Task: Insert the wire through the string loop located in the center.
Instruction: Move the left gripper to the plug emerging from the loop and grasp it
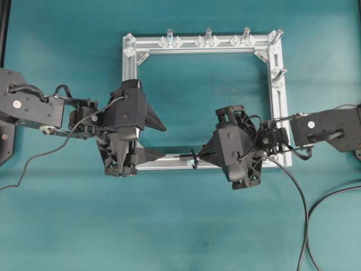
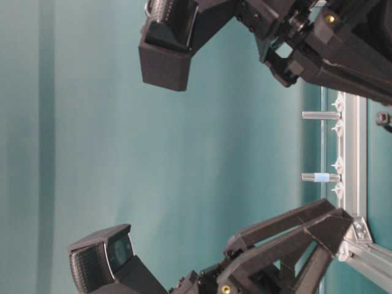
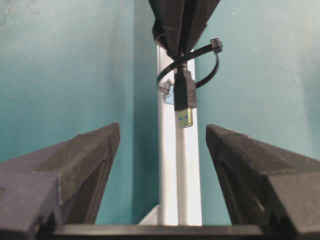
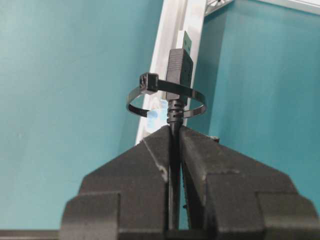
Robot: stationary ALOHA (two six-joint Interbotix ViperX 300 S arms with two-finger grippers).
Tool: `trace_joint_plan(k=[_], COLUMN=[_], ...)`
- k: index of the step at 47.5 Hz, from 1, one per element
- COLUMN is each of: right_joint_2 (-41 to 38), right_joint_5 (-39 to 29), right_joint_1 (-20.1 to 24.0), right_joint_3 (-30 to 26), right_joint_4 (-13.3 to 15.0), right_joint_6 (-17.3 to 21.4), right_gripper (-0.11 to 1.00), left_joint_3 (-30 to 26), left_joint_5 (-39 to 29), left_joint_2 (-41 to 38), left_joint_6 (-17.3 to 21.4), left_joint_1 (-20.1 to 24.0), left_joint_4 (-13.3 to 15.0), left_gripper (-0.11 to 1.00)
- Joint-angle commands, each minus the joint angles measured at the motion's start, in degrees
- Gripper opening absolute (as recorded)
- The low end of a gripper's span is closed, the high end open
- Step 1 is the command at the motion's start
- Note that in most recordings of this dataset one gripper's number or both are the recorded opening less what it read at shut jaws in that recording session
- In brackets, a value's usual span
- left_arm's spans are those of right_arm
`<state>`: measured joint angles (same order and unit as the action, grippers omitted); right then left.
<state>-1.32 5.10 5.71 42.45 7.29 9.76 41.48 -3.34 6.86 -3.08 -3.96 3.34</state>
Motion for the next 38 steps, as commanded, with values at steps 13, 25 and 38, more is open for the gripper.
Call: trace_joint_plan(k=[13,25,38], right_joint_2=[0.6,0.6,0.6], right_joint_5=[0.6,0.6,0.6], right_joint_1=[-0.1,-0.1,-0.1], right_joint_3=[-1.3,-1.3,-1.1], right_joint_4=[0.2,0.1,0.2], right_joint_6=[0.0,0.0,0.0], right_gripper=[0.07,0.07,0.07], left_joint_3=[-6.2,-9.4,-10.1], left_joint_5=[-1.3,-4.0,-4.5], left_joint_2=[-2.4,-7.4,-8.7], left_joint_6=[-8.0,-8.3,-8.4], left_joint_1=[-1.2,-1.8,-1.9], left_joint_4=[0.1,0.1,0.1], left_gripper=[0.77,0.84,0.90])
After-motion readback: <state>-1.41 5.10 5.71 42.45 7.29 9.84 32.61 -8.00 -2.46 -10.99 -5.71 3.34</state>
